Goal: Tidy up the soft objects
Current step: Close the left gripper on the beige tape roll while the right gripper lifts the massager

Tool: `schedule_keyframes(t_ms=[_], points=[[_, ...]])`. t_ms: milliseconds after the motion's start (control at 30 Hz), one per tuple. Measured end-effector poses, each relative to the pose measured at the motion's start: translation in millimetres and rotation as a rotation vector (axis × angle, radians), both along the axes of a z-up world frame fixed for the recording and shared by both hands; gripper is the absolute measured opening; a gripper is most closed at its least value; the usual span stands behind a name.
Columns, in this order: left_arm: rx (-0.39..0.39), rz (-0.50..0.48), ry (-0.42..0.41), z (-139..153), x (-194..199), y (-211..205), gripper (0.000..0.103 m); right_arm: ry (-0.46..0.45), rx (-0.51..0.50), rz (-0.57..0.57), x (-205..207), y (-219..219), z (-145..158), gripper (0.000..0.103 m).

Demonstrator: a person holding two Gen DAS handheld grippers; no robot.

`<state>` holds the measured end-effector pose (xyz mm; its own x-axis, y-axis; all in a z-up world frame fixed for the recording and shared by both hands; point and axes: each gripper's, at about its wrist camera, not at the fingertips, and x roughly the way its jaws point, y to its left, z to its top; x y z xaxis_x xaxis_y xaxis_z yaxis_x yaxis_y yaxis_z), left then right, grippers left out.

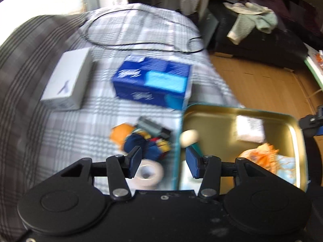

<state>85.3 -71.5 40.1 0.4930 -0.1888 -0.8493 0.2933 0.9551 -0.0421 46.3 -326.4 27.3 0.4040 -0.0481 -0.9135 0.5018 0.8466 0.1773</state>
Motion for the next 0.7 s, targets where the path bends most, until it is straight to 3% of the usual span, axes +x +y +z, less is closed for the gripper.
schedule_keyframes(t_ms=[167,267,400,700], points=[[0.015,-0.073,-0.024,10.9,0.2,-46.6,0.046,-0.016,0.021,-0.003,-5.1,-1.9,0.3,0.057],[0.020,-0.086,-0.038,12.3,-1.5,-48.6,0.047,-0.023,0.007,0.018,-6.2,2.1,1.7,0.057],[0.053,-0.020,-0.015,-4.4,0.5,-17.1,0.060,-0.051,0.021,0.034,-6.3,4.9,8.1,0.057],[0.131,0.109,0.098,-63.1,-2.3,56.7,0.068,-0.069,-0.004,0.070,-1.0,21.2,14.7,0.057]])
